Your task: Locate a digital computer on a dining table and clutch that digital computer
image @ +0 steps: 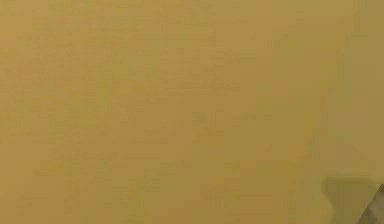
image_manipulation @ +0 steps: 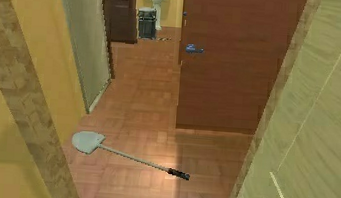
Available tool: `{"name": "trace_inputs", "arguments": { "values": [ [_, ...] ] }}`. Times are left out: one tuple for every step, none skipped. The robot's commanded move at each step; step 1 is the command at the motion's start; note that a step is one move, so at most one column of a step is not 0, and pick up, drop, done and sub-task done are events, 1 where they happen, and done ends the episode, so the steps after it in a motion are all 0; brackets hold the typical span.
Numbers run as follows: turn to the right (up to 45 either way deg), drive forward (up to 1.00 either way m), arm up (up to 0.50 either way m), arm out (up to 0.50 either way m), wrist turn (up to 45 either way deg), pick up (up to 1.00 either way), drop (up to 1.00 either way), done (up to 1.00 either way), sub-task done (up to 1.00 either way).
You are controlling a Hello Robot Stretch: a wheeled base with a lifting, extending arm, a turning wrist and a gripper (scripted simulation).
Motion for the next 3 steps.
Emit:
{"name": "trace_inputs", "arguments": {
  "values": [
    [0.0,0.05,0.00,0.00,0.0,0.00,0.00,0.00,0.00],
    [-45.0,0.00,0.00,0.00,0.0,0.00,0.00,0.00,0.00],
    [-21.0,0.00,0.00,0.00,0.0,0.00,0.00,0.00,0.00]
  ]
}}
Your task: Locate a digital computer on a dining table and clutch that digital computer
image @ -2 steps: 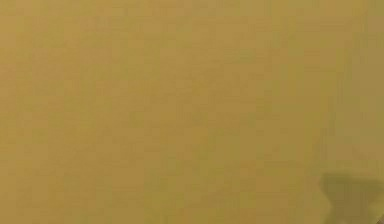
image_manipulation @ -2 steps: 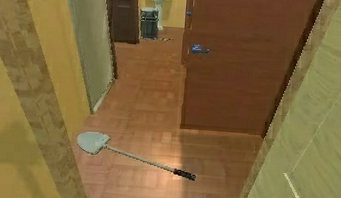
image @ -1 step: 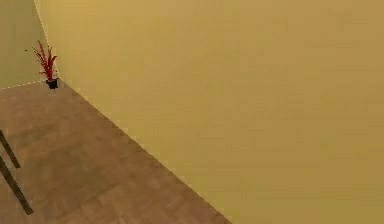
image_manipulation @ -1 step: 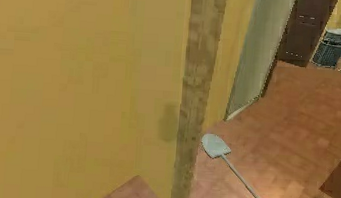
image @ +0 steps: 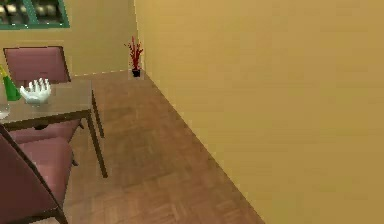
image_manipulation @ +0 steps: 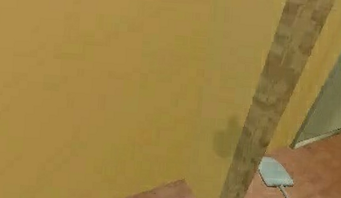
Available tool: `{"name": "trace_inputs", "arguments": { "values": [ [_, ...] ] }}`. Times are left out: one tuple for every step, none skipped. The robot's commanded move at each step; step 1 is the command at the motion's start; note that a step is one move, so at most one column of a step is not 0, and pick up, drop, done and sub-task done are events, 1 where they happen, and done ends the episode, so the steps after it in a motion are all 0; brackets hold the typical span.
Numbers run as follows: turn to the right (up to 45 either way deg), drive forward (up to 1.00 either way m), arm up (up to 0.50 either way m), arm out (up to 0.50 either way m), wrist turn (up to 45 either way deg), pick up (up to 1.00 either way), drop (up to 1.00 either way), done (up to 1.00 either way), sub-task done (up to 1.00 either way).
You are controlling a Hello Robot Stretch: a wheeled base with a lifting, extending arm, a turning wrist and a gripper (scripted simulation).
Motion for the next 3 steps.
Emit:
{"name": "trace_inputs", "arguments": {
  "values": [
    [0.0,0.60,0.00,0.00,0.0,0.00,0.00,0.00,0.00],
    [-15.0,0.00,0.00,0.00,0.0,0.00,0.00,0.00,0.00],
    [0.0,0.05,0.00,0.00,0.0,0.00,0.00,0.00,0.00]
  ]
}}
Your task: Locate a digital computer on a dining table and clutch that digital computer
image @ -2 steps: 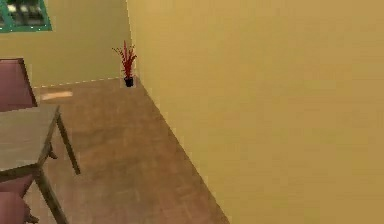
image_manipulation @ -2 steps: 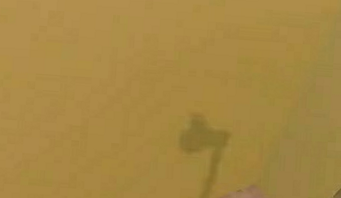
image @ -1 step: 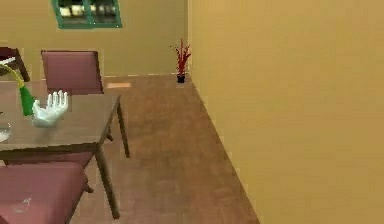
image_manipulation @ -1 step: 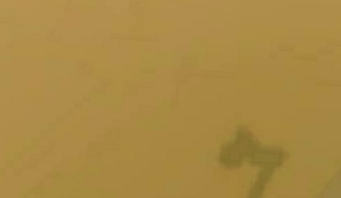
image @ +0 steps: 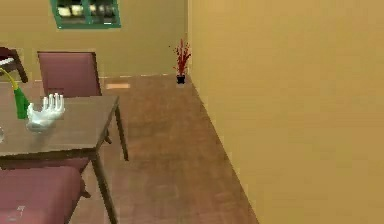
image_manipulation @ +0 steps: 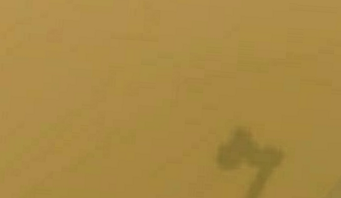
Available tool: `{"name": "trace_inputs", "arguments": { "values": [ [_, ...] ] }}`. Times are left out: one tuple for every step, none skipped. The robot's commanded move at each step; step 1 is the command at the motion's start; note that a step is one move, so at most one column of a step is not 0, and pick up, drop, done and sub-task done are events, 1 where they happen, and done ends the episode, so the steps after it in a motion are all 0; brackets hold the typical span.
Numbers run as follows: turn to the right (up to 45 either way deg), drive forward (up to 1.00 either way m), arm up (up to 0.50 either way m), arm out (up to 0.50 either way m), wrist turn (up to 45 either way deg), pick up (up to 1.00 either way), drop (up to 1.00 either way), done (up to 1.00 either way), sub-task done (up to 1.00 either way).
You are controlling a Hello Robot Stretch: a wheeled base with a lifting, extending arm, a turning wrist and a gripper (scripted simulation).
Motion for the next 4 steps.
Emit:
{"name": "trace_inputs", "arguments": {
  "values": [
    [-45.0,0.00,0.00,0.00,0.0,0.00,0.00,0.00,0.00],
    [-6.0,0.00,0.00,0.00,0.0,0.00,0.00,0.00,0.00],
    [0.0,0.35,0.00,0.00,0.0,0.00,0.00,0.00,0.00],
    [-45.0,0.00,0.00,0.00,0.0,0.00,0.00,0.00,0.00]
  ]
}}
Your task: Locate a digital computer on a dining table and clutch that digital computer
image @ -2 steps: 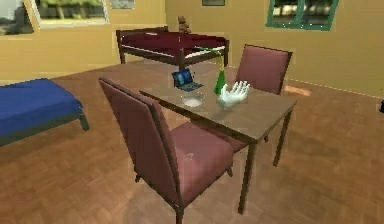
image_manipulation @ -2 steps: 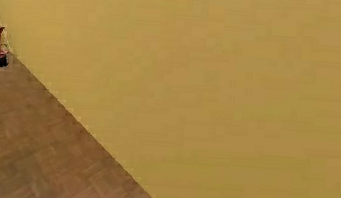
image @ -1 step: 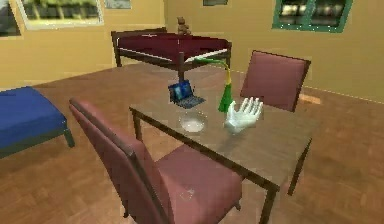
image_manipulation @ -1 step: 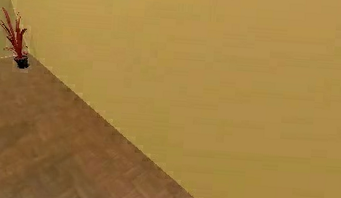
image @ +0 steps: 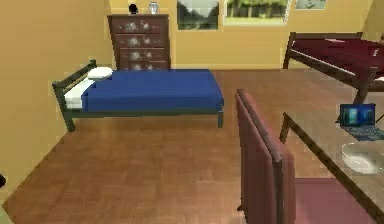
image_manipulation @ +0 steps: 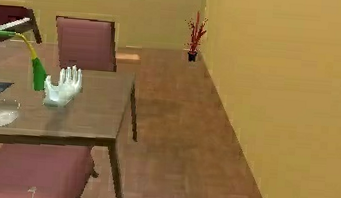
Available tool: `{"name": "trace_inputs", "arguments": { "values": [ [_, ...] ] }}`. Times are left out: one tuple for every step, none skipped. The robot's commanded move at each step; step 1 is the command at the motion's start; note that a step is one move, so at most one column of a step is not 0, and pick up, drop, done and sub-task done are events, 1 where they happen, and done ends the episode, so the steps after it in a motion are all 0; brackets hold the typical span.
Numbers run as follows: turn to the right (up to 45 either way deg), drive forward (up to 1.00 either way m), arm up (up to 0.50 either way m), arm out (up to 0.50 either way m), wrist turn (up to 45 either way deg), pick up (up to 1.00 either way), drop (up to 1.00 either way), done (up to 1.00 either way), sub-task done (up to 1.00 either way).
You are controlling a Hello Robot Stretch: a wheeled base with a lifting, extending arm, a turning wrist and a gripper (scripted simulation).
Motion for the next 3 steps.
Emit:
{"name": "trace_inputs", "arguments": {
  "values": [
    [-45.0,0.00,0.00,0.00,0.0,0.00,0.00,0.00,0.00],
    [0.0,0.40,0.00,0.00,0.0,0.00,0.00,0.00,0.00],
    [45.0,0.00,0.00,0.00,0.0,0.00,0.00,0.00,0.00]
  ]
}}
